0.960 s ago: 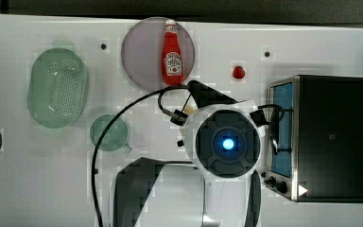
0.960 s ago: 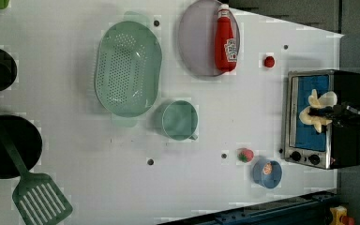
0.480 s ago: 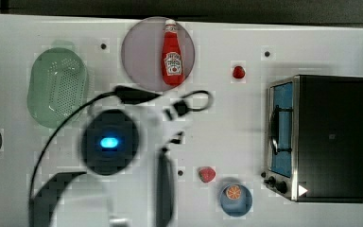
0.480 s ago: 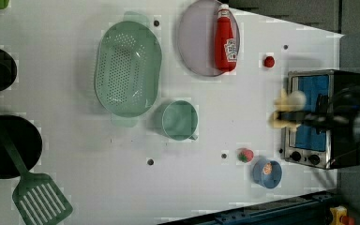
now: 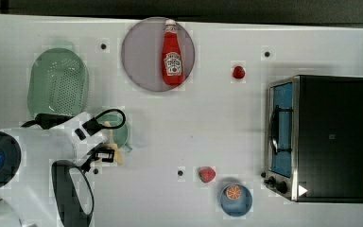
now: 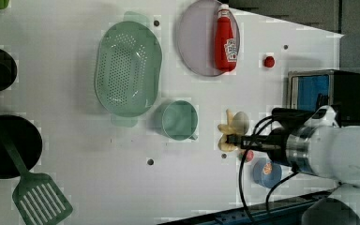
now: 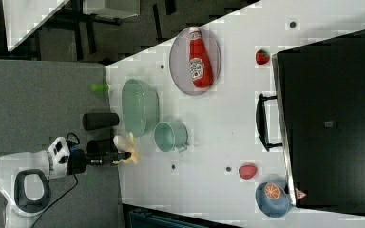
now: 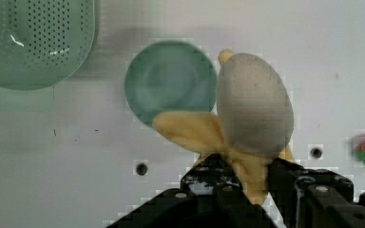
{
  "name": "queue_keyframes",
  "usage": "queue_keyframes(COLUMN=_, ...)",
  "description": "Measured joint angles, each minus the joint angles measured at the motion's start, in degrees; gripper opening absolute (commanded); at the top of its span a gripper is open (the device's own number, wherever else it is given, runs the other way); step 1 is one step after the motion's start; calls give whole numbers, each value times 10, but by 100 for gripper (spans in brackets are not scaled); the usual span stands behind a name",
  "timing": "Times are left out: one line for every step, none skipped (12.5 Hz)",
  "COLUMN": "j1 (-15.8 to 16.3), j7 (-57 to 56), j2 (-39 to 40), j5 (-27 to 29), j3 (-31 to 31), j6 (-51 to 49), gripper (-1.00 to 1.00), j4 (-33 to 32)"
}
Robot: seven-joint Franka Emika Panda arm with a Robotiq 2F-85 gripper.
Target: Pick Banana and place it in mug.
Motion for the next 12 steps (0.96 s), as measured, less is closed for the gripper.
queue_keyframes(j1=0, j7=30, j2=12, j5=0, j3=2, j6=1, gripper=-42, j4=-3)
queue_keyframes(j1=-10, j7=85, j2=44, j5=-5, j3=14, j6=21, gripper=-42, j4=-8)
queue_keyframes(j1=-4, j7=94, j2=60, j5=3, j3=9, j6=32, gripper=-42, j4=-13)
queue_keyframes(j1=-4, j7=107, j2=76, j5=3, j3=8, j6=57, gripper=-42, j4=-24)
queue_keyframes(j1=-6, j7=122, j2=94, j5=-4, j3=11, j6=95, gripper=-42, j4=-30)
queue_keyframes(j1=-5, j7=132, j2=115, j5=-10, j3=11, j6=130, gripper=-42, j4=-30)
queue_keyframes(j1=-8, j7=141, j2=133, j5=-8, j3=13, j6=158, gripper=-42, j4=-35)
queue_keyframes(j1=-15, j7=150, j2=146, j5=-3, j3=19, j6=173, gripper=-42, j4=-38)
queue_keyframes(j1=-15, j7=162, j2=161, j5=-2, j3=21, j6=178, gripper=-36, j4=-40)
queue_keyframes(j1=-11, j7=176, j2=175, j5=-4, j3=21, j6=171, gripper=-17, j4=-38)
queue_keyframes(j1=-6, j7=188, j2=183, j5=-16, j3=18, j6=180, gripper=6, j4=-41)
queue_keyframes(j1=-4, j7=197, j2=193, j5=-21, j3=18, j6=183, gripper=30, j4=-43)
